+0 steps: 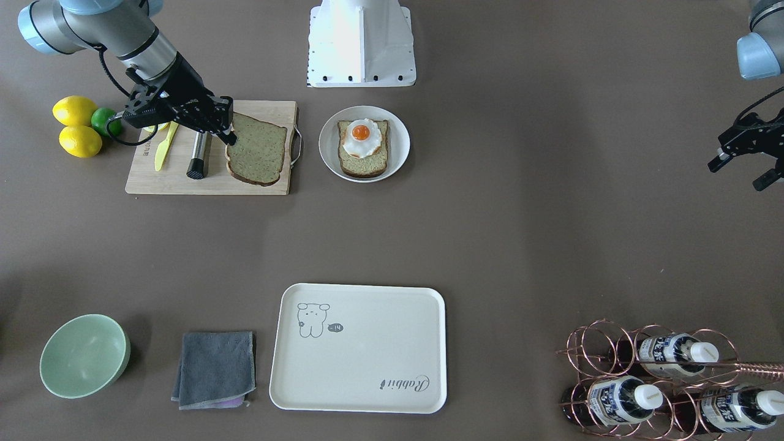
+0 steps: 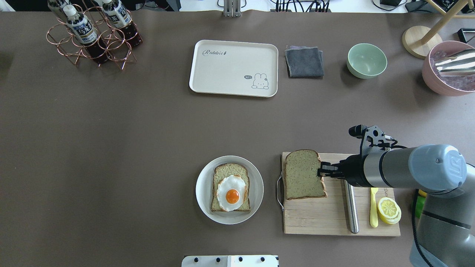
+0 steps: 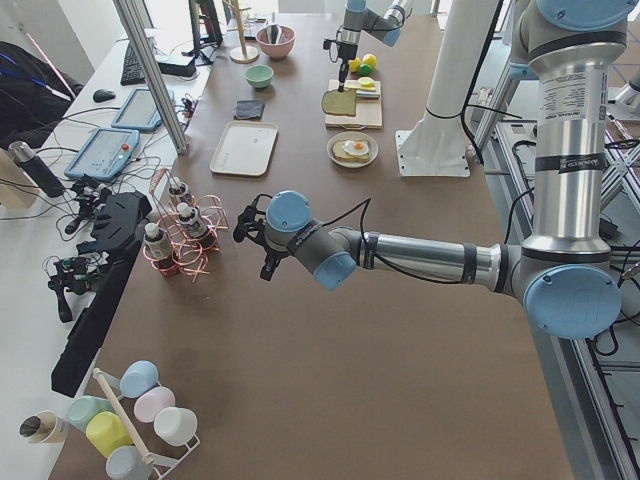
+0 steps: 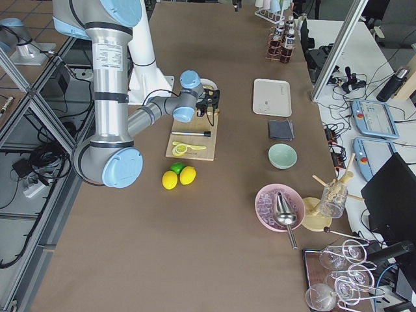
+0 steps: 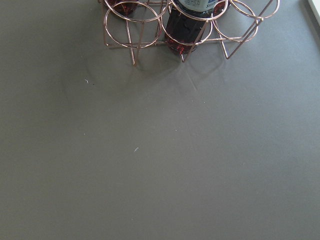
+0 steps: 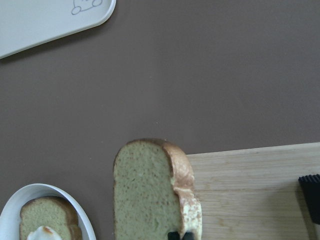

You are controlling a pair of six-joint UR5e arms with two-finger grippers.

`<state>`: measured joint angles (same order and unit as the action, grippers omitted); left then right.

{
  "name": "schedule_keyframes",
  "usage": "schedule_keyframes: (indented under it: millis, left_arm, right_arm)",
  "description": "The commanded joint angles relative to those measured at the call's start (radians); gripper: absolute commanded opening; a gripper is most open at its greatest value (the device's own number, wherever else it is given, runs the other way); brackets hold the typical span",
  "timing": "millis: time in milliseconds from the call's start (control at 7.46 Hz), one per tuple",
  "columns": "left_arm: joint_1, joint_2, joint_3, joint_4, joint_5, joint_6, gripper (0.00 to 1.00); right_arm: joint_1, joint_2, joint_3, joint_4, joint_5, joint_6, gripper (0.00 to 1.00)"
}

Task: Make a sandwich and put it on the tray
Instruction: 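Carry the bread slice over the egg on the white plate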

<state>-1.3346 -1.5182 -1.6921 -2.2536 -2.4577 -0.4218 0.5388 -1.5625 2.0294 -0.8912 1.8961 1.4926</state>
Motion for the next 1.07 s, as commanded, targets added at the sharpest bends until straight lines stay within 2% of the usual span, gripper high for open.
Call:
schedule_keyframes:
  millis: [0, 134, 268, 402, 670, 938]
  left_arm:
    - [-0.001, 0.007, 0.002, -0.001, -0.003, 0.000, 0.98]
    - [-0.002, 0.009, 0.003, -0.001, -0.003, 0.000, 0.98]
    - [-0.002, 0.009, 0.003, -0.003, -0.004, 0.000, 0.98]
    - [-0.003, 0.010, 0.000, -0.006, -0.006, -0.002, 0.98]
    - [-0.002, 0.010, -0.007, -0.006, -0.007, -0.041, 0.98]
    - [-0.003, 0.019, -0.011, -0.007, -0.023, -0.051, 0.98]
  right_arm:
    - [0.029, 0.057, 0.005, -0.002, 0.035, 0.015, 0.00]
    - [0.008, 0.109, -0.003, -0.005, 0.023, 0.119, 0.00]
    - [-0.040, 0.149, -0.005, -0.008, -0.006, 0.135, 0.00]
    - [-0.096, 0.179, -0.008, -0.009, -0.058, 0.138, 0.00]
    - [-0.245, 0.225, -0.014, -0.008, -0.232, 0.163, 0.00]
    - [-0.331, 0.246, -0.026, -0.006, -0.320, 0.163, 0.00]
